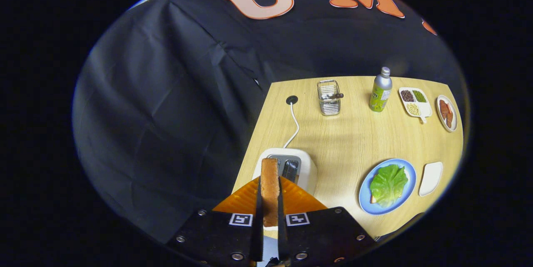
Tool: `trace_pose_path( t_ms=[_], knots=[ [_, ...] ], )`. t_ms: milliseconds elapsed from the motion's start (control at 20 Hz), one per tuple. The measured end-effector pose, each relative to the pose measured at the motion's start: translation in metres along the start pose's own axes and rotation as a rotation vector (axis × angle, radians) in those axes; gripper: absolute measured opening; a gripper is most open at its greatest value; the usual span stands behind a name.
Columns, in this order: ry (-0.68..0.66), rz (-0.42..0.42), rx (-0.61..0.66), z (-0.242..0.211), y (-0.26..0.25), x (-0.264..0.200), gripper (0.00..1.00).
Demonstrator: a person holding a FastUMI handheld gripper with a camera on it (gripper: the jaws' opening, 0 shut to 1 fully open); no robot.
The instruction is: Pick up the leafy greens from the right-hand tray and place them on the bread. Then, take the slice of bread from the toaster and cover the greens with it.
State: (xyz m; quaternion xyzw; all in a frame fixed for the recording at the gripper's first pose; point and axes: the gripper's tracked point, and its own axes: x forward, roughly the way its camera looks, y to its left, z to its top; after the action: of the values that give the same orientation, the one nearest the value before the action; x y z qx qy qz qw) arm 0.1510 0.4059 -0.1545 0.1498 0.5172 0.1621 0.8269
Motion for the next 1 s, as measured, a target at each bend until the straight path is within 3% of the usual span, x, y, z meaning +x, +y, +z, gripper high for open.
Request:
trace_pose_path(
  t_ms=[300,1000],
  knots=[
    [-0.075,0.081,-0.024,0.003,-0.019,-0.037,0.15],
    [-0.174,0.238,0.073,-0.029,-0.126,-0.099,0.15]
  ],
)
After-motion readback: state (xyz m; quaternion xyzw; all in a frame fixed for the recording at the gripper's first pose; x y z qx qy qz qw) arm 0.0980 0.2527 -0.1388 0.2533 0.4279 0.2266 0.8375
